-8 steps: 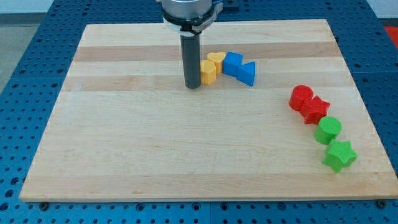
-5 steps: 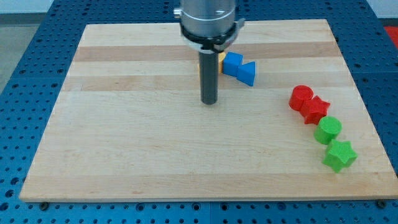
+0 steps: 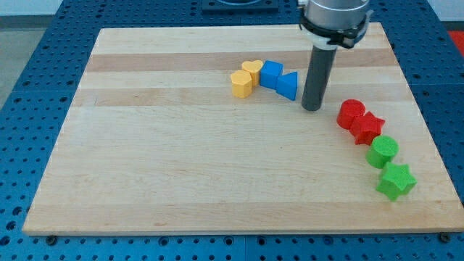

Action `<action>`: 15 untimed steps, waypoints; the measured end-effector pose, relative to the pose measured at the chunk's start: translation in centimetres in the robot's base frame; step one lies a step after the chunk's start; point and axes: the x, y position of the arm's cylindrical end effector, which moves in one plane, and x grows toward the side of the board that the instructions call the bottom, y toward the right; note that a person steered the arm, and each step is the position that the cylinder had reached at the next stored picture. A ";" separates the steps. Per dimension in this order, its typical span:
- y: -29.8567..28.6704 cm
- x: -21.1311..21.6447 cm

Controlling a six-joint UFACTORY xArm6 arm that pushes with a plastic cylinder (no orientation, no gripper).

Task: Place the red circle at the bottom right of the yellow hexagon

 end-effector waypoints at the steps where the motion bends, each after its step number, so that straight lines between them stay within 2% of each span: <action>1: 1.8 -0.4; 4: 8.6 -1.1; 7: 9.1 2.3; 10: 4.8 2.6; 12: 1.8 4.7; 15: -4.7 5.4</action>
